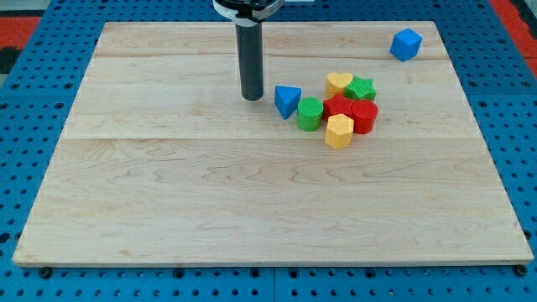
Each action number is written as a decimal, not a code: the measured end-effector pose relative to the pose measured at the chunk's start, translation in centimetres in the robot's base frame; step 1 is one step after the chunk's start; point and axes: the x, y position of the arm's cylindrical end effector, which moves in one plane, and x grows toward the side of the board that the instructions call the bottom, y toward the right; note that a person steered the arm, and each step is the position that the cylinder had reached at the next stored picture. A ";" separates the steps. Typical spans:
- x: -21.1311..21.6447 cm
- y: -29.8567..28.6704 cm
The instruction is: Push the blue triangle to the top of the green circle
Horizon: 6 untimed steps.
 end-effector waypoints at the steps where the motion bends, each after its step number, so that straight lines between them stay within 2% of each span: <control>1: 0.2 0.9; 6: 1.4 5.9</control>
